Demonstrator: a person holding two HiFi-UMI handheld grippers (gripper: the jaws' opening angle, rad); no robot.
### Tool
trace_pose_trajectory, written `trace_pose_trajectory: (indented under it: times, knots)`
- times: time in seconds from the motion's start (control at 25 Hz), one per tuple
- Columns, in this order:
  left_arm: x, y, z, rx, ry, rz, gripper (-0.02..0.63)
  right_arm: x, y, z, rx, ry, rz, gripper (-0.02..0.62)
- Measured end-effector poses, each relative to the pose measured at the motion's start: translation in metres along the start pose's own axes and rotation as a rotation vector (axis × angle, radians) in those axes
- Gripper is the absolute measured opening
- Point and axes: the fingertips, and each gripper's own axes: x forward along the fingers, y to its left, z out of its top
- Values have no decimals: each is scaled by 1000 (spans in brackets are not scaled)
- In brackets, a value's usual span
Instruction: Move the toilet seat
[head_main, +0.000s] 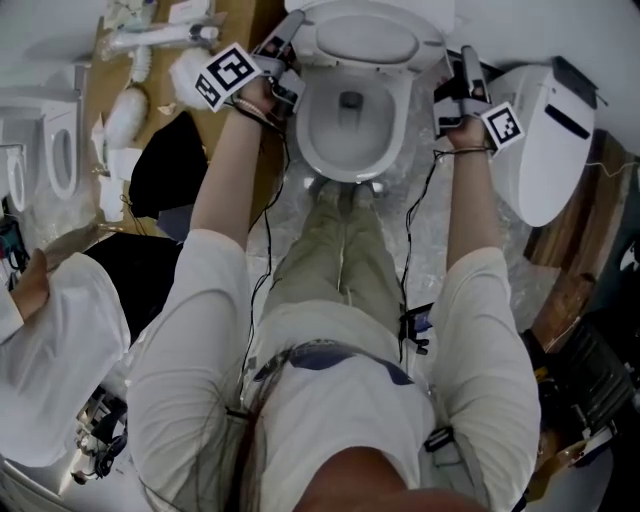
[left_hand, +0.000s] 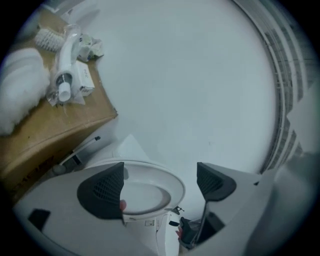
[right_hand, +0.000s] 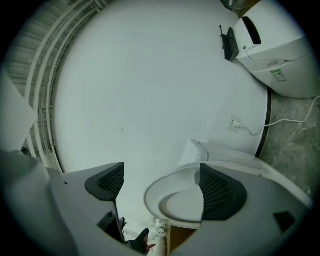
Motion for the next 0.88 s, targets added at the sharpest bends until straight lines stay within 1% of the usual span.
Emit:
trace_pose_trajectory:
  times: [0.16,0.36,0.6,0.68,0.76,0.88]
  knots:
    - [-28,-41,8,165,-1,-15,440,-24,38,-9,-66,13,28,482]
    - [-76,-101,13,434,-21,-18,440,-60,97,-28,-182,39,52,479]
    - [-145,-176,4,736,-74,-28,440,-114,168,-44,-309,50,94,479]
    - [-168,-196,-4,814,-93,-27,440,-135,184,-46,-363,55,101,479]
    - [-189,-211,-15,882,-104,-24,440,-157,200,-51,-396,60,113,479]
    - [-222,-228,-35,963,-128,-6,440,-192,220,-56,-468,54,136,479]
